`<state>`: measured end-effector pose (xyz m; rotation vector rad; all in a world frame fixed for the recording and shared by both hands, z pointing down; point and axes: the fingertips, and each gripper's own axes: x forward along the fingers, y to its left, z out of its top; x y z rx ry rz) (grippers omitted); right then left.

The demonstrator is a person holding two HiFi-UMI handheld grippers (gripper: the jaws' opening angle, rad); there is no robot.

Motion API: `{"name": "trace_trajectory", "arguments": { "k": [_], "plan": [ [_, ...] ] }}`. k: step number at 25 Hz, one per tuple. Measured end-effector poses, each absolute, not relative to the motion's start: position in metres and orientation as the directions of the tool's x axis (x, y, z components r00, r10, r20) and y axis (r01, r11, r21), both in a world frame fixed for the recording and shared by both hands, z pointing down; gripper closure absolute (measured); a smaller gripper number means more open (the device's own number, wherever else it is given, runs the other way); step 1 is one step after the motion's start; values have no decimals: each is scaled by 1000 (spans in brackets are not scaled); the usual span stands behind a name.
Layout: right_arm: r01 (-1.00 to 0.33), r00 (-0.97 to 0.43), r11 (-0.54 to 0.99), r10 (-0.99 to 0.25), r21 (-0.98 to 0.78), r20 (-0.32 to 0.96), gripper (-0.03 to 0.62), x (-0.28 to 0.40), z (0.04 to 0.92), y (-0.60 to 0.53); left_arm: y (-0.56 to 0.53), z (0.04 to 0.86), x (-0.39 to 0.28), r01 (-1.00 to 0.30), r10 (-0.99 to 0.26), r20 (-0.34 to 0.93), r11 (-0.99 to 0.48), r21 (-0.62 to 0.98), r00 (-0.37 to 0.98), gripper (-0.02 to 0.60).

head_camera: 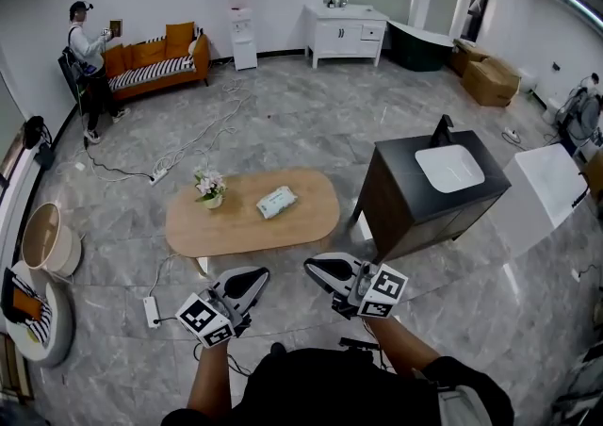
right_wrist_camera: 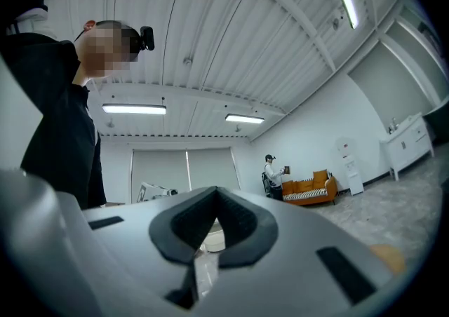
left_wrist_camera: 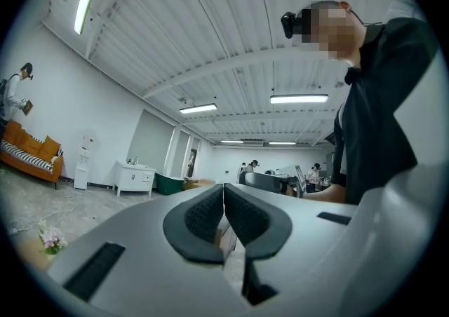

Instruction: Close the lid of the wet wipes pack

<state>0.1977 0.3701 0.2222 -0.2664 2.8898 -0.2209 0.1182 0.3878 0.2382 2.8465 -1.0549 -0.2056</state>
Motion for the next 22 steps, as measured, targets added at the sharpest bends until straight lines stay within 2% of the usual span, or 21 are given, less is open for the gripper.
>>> {"name": "trace_trajectory", "arguments": {
  "k": [8, 22],
  "plan": [
    [-183, -948, 971, -215, -152, -236, 585, 258, 226, 374, 399, 247, 158, -638, -654, -90, -754, 156, 751, 565],
    [-151, -939, 975, -194, -166, -284, 585, 283, 220, 360, 388, 243, 162, -691, -704, -77, -708, 148, 706, 565]
  ]
}}
